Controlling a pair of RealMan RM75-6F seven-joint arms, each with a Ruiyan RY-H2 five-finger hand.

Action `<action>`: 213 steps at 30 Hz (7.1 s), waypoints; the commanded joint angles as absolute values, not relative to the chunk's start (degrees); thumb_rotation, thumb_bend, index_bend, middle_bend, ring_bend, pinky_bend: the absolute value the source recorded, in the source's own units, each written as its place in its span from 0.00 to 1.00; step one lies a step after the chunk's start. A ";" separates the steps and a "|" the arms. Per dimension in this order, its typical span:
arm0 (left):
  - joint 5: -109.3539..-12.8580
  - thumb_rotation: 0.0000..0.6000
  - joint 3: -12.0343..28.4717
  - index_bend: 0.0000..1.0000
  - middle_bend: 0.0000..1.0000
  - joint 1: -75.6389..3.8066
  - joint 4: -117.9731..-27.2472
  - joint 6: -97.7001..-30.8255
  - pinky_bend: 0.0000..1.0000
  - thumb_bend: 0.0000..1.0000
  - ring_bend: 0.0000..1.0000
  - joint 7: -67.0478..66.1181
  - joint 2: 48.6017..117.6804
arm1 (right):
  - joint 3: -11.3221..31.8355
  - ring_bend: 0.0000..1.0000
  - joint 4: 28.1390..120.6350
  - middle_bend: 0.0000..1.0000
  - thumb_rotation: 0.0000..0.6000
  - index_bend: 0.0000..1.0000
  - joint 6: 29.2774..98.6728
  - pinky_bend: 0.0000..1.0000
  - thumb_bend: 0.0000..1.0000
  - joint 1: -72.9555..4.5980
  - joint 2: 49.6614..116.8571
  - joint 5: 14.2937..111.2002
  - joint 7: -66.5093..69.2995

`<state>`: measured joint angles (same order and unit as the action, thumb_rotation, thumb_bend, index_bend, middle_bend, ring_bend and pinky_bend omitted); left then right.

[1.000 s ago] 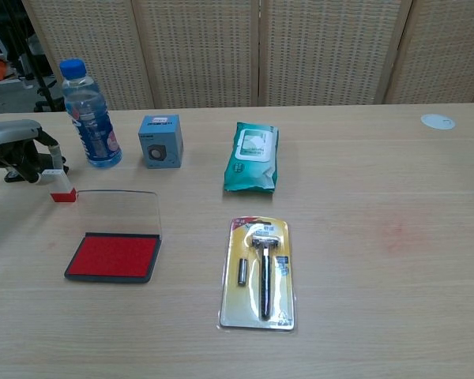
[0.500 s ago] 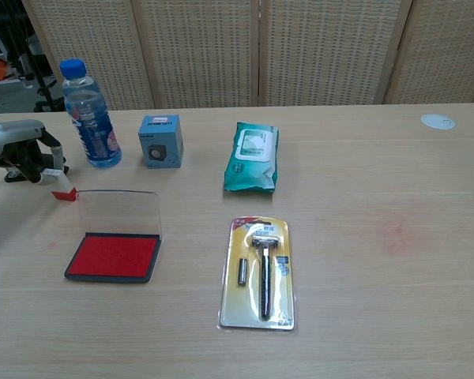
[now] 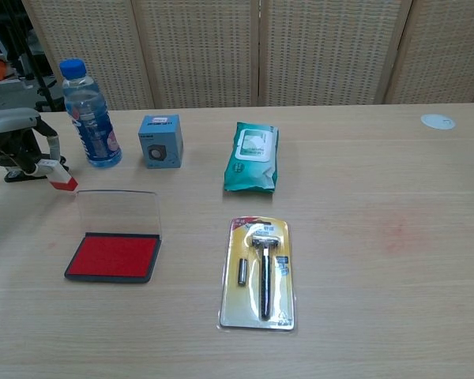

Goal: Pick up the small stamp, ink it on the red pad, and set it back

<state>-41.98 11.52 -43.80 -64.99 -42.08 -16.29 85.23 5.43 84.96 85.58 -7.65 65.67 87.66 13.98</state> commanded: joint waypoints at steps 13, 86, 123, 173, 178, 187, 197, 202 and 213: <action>-63.55 1.00 7.76 0.61 1.00 -34.10 -95.86 -46.30 0.92 0.40 1.00 -6.04 56.58 | 4.74 0.00 85.73 0.00 1.00 0.00 85.76 0.00 0.00 -7.78 66.13 89.00 12.23; -49.67 1.00 0.46 0.61 1.00 -45.92 -91.64 -45.69 0.92 0.41 1.00 -25.64 81.61 | 5.42 0.00 85.31 0.00 1.00 0.00 86.42 0.00 0.00 -7.26 64.76 88.02 16.57; -48.58 1.00 0.45 0.61 1.00 -43.03 -94.06 -44.89 0.92 0.41 1.00 -16.58 63.87 | 5.18 0.00 85.67 0.00 1.00 0.00 86.21 0.00 0.00 -7.37 65.03 88.43 15.55; -45.62 1.00 2.27 0.60 1.00 -43.81 -69.53 -37.27 0.92 0.38 1.00 -12.94 79.69 | 5.32 0.00 85.59 0.00 1.00 0.00 86.04 0.00 0.00 -7.39 65.10 87.94 15.36; -44.90 1.00 2.22 0.54 1.00 -43.90 -69.88 -37.77 0.92 0.34 1.00 -14.13 79.70 | 5.40 0.00 85.57 0.00 1.00 0.00 86.15 0.00 0.00 -7.33 65.05 87.86 15.62; -43.97 1.00 2.18 0.47 1.00 -43.91 -70.84 -38.27 0.92 0.30 1.00 -15.46 79.27 | 5.45 0.00 85.69 0.00 1.00 0.00 86.29 0.00 0.00 -7.29 65.01 87.89 15.70; -44.68 1.00 1.83 0.42 1.00 -43.79 -73.54 -39.45 0.92 0.29 1.00 -16.89 77.10 | 5.55 0.00 85.59 0.00 1.00 0.00 86.32 0.00 0.00 -7.22 64.94 87.71 15.93; -50.25 1.00 1.45 0.39 0.90 -41.33 -83.49 -44.36 0.90 0.29 0.97 -15.89 68.27 | 5.51 0.00 85.79 0.00 1.00 0.00 86.47 0.00 0.00 -7.17 64.87 87.91 15.96; -68.42 1.00 2.52 0.03 0.00 -26.70 -88.36 -67.92 0.01 0.17 0.00 2.74 62.18 | 5.32 0.00 86.55 0.00 1.00 0.00 87.19 0.00 0.00 -7.02 64.68 88.79 15.80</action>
